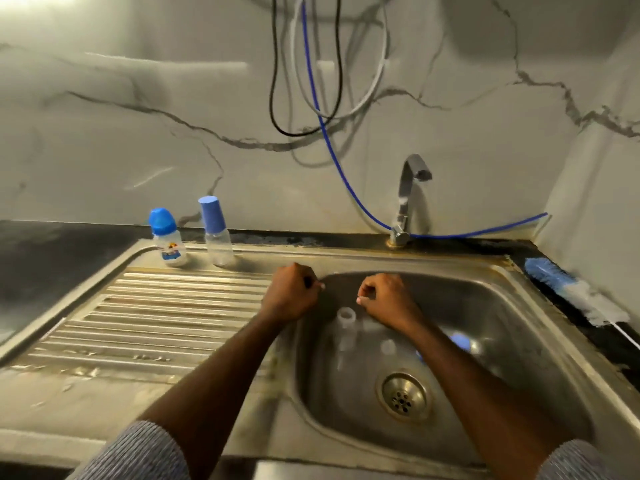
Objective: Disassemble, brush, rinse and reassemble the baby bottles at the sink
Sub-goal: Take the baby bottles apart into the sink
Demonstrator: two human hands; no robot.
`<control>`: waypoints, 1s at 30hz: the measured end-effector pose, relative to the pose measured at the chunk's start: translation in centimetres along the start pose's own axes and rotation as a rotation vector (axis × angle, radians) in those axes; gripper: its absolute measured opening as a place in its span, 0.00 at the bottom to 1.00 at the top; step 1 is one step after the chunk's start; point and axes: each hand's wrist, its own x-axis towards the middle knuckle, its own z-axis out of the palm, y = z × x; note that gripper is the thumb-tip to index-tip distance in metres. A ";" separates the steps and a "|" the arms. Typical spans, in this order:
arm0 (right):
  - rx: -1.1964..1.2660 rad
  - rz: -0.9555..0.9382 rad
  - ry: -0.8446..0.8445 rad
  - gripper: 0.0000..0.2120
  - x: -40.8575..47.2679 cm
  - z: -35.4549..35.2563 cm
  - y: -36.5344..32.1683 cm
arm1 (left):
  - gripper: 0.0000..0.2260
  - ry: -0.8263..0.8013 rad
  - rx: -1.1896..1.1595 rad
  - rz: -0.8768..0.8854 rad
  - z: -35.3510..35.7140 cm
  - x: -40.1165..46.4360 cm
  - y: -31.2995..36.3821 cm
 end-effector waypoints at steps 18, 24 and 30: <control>-0.041 -0.259 -0.145 0.40 12.7 6.2 -27.7 | 0.06 0.261 -0.203 -0.252 -16.3 1.2 -15.3; 0.037 -0.238 -0.024 0.26 14.1 7.8 -28.5 | 0.04 0.206 -0.214 -0.219 -15.7 0.1 -15.9; 0.459 -0.135 0.232 0.22 11.0 6.4 -23.3 | 0.19 0.223 -0.249 -0.098 -13.7 -0.1 -14.3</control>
